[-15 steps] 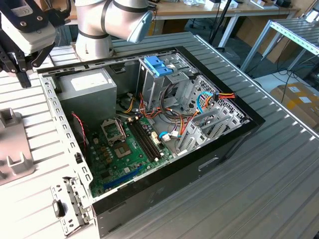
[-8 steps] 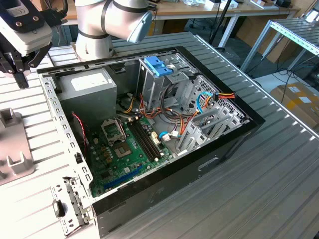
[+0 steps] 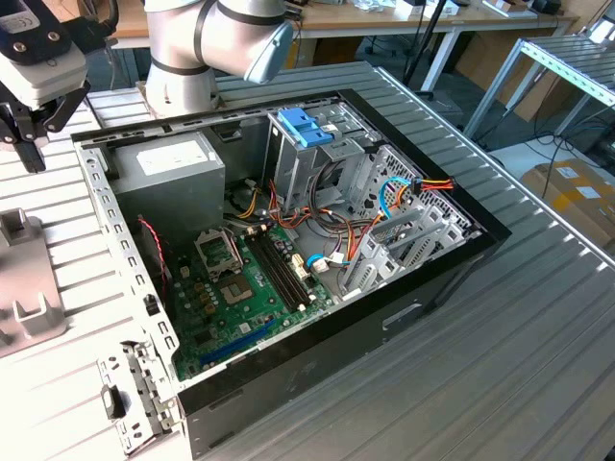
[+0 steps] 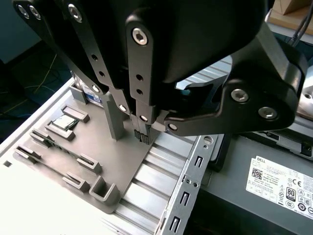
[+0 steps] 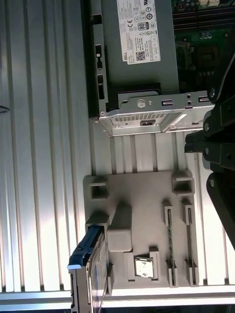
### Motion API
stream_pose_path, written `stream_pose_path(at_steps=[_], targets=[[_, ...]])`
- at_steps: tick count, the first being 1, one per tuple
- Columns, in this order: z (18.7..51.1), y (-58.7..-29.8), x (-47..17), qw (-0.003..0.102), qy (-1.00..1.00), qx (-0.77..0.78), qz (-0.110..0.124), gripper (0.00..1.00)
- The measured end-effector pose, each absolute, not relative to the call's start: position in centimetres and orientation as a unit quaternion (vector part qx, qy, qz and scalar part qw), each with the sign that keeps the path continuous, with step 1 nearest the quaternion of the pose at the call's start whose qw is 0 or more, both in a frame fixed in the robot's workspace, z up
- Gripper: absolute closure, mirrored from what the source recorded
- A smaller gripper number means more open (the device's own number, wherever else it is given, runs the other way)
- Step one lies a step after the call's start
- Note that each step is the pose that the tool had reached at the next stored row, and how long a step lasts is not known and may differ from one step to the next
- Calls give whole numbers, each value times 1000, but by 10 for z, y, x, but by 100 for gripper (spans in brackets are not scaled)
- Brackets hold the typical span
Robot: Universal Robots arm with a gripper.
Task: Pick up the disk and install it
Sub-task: 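Reach for the disk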
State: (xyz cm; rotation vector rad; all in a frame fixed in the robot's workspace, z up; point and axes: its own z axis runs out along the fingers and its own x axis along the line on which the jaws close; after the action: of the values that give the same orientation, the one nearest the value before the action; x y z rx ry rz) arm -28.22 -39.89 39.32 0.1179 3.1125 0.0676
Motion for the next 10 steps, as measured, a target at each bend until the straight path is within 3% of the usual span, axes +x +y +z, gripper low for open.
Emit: stream_pose_path(at_steps=[10], targets=[[393, -399, -290, 13, 999, 38, 22, 89]])
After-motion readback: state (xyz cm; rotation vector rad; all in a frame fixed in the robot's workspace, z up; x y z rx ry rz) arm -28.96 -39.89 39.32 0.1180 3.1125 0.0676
